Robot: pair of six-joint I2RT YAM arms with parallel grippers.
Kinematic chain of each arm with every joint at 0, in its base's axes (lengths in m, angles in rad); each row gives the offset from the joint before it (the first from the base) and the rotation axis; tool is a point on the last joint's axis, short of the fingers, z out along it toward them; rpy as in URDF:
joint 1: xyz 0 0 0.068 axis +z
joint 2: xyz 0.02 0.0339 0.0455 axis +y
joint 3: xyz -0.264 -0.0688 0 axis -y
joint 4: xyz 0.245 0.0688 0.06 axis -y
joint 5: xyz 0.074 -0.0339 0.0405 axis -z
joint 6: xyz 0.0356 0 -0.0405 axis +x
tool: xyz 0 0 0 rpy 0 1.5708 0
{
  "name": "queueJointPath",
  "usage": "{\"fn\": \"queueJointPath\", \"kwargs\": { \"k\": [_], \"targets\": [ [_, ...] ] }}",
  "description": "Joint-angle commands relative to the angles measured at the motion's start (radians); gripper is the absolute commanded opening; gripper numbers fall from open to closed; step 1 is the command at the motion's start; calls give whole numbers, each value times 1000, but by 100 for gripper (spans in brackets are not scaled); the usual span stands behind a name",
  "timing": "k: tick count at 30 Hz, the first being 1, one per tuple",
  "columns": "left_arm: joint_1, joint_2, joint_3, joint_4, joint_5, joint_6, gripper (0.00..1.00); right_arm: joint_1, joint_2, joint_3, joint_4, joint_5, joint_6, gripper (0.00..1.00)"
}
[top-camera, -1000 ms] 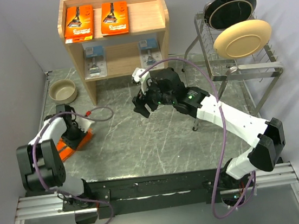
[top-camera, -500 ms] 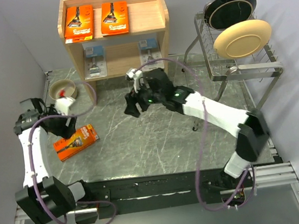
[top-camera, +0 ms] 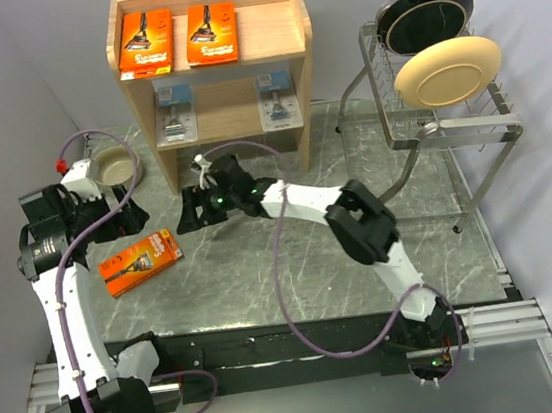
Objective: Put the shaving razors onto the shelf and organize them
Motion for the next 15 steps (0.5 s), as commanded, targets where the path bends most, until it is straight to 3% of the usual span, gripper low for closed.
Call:
{"fn": "queueJointPath", "kwargs": {
  "k": [1, 8, 15],
  "targets": [
    [1, -12, 35, -40, -9, -194, 100, 5, 124, 131, 67, -2, 153, 82],
    [8, -40, 41, -81, -59, -150, 100, 32, 259, 214, 101, -18, 247, 69],
    [25, -23, 4, -54, -55, -200, 99, 61, 340, 257, 130, -32, 271, 60]
  ]
}}
